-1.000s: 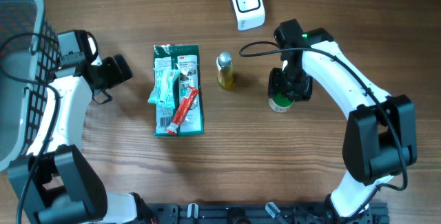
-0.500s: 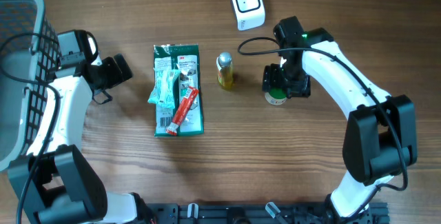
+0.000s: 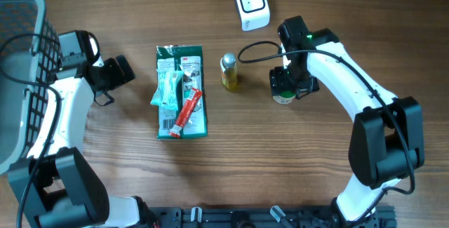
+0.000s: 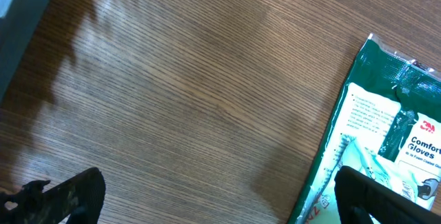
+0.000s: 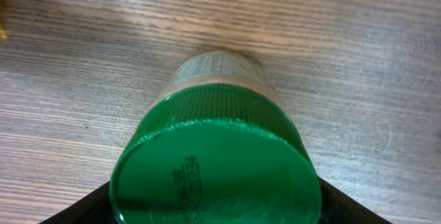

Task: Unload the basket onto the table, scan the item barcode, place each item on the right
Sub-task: 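Reach the right gripper down and grasp the green tin, then lift the green tin and hold it under the scanner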

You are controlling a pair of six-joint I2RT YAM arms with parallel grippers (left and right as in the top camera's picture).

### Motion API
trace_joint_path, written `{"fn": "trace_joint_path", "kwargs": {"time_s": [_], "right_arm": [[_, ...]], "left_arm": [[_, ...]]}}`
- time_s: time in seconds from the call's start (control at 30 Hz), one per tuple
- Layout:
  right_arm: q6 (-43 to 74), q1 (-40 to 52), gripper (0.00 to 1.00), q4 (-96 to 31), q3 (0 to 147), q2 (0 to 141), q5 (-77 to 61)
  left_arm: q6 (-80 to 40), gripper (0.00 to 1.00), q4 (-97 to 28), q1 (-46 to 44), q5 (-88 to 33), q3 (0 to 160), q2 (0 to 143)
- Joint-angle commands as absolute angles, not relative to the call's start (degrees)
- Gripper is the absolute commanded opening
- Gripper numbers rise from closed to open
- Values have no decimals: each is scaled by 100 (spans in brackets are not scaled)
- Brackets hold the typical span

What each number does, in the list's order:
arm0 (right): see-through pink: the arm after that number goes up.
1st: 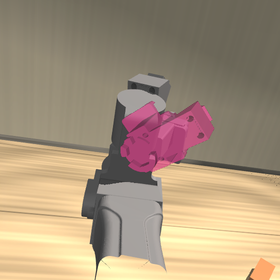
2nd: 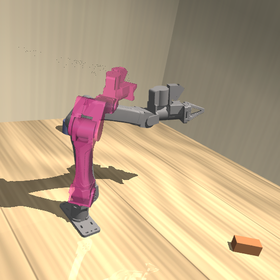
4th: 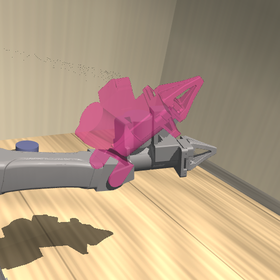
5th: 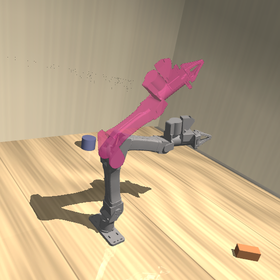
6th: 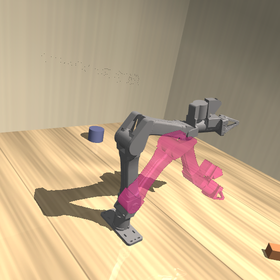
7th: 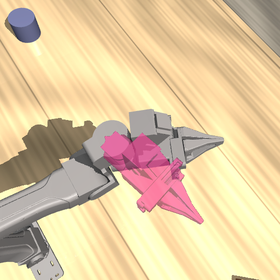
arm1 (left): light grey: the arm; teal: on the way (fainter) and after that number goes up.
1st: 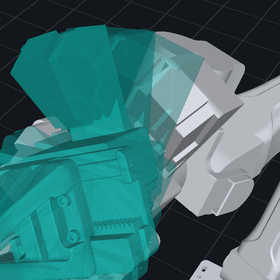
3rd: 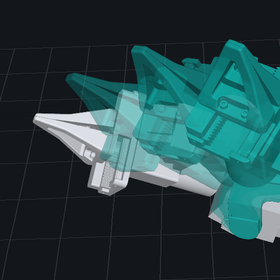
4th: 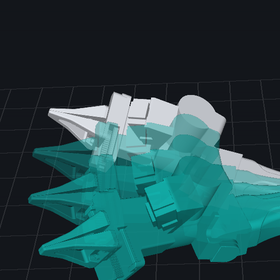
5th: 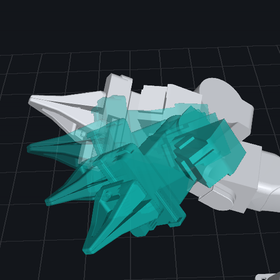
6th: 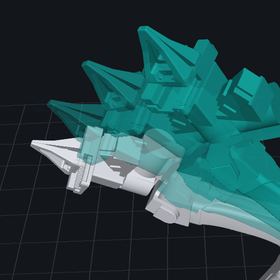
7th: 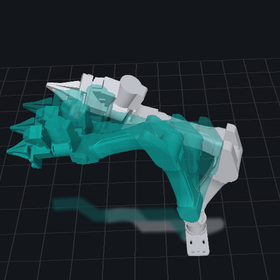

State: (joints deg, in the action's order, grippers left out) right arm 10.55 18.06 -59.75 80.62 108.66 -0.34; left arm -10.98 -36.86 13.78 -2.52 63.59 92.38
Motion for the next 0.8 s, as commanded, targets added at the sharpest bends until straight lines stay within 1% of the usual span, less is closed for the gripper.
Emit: {"fn": "trace_joint_path", "kwargs": {"time_s": [0.0, 0.07, 0.1, 0.13, 0.17, 0.23, 0.3, 0.47, 0.5, 0.53, 0.57, 0.67, 0.77], "right_arm": [[620, 1831, 74, -5867, 8049, 10853, 126], [856, 1831, 75, -5859, 8049, 10853, 123], [1505, 1831, 82, -5881, 8049, 10853, 117], [2097, 1831, 82, -5970, 8049, 10853, 123], [2611, 1831, 80, -6029, 8049, 10853, 121], [2860, 1833, 73, -5981, 8049, 10853, -56], [2810, 1841, 65, -5951, 8049, 10853, -134], [967, 1841, 65, -5793, 8049, 10853, -132], [829, 1841, 76, -5714, 8049, 10853, -134], [902, 1841, 90, -5675, 8049, 10853, -137], [1048, 1841, 100, -5658, 8051, 10853, -134], [1872, 1831, 100, -5638, 8121, 10853, -134], [2314, 1831, 100, -5599, 8152, 10853, -132]], "left_arm": [[-1028, 100, -3682, 1400, -298, 6351, 9262], [-1028, 100, -3684, 1400, -298, 6351, 9262], [-1028, 100, -3682, 1400, -298, 6351, 9262], [-1028, 100, -3684, 1400, -298, 6351, 9262], [-1028, 100, -3684, 1400, -298, 6351, 9262], [-1028, 100, -3682, 1400, -298, 6351, 9262], [-1028, 100, -3682, 1400, -298, 6351, 9262], [-1028, 100, -3684, 1400, -298, 6351, 9262], [-1028, 100, -3684, 1400, -298, 6351, 9262], [-1028, 100, -3682, 1400, -298, 6351, 9262], [-1028, 100, -3684, 1400, -298, 6351, 9262], [-1028, 100, -3684, 1400, -298, 6351, 9262], [-1028, 100, -3684, 1400, -298, 6351, 9262]]}}
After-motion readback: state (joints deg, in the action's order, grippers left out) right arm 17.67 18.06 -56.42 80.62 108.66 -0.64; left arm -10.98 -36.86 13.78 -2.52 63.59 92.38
